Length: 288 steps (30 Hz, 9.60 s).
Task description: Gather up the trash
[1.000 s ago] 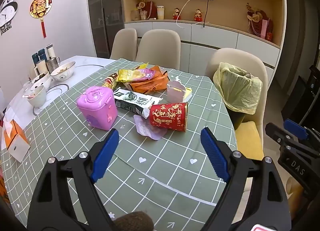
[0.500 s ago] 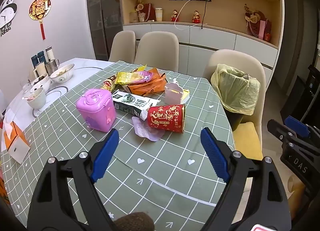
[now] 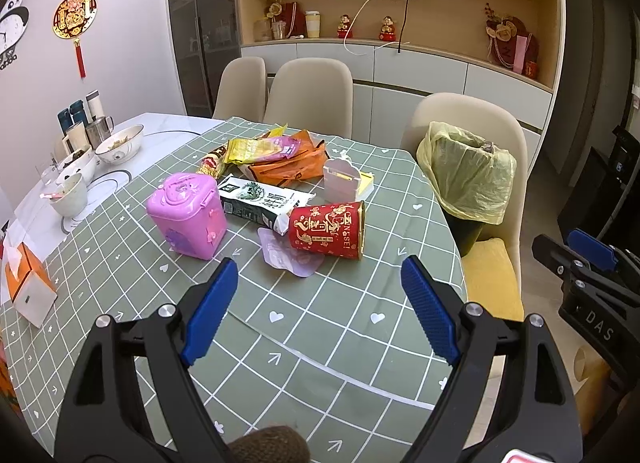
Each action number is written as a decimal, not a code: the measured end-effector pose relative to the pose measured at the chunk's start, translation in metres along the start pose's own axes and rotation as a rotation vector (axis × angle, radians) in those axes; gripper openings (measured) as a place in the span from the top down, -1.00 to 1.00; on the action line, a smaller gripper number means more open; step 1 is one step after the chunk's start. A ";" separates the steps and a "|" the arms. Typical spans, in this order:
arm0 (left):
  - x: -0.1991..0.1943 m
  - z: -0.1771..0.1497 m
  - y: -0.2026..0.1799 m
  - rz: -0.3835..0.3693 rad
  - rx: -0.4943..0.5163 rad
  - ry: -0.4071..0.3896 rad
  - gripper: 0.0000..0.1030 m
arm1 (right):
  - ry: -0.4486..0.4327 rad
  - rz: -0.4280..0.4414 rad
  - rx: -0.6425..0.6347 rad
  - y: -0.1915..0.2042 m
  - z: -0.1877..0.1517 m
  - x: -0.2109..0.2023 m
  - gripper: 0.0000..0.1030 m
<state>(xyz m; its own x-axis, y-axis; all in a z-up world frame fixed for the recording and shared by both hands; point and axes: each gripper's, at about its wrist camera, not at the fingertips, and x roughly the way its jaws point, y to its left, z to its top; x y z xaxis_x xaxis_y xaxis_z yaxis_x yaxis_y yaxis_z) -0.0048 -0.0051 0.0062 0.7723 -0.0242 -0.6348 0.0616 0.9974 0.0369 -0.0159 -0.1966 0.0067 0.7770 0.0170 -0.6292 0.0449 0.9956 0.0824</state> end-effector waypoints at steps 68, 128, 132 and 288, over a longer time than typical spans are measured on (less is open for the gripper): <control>0.008 -0.004 0.006 0.003 -0.028 0.012 -0.56 | 0.010 -0.011 0.016 -0.012 0.000 0.004 -0.07; 0.184 -0.007 0.101 -0.129 -0.355 0.358 0.13 | 0.324 0.442 -0.146 0.030 0.043 0.132 0.91; 0.195 -0.004 0.088 -0.082 -0.304 0.370 0.39 | 0.312 0.422 -0.224 0.032 0.029 0.130 0.91; 0.153 0.145 0.142 -0.256 0.134 -0.038 0.11 | 0.233 0.205 -0.002 0.023 0.072 0.172 0.49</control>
<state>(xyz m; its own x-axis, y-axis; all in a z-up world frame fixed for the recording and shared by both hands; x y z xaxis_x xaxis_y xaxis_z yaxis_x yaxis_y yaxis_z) 0.2137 0.1234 0.0261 0.7436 -0.2795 -0.6074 0.3392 0.9406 -0.0175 0.1637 -0.1770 -0.0437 0.6049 0.2378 -0.7600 -0.0991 0.9694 0.2244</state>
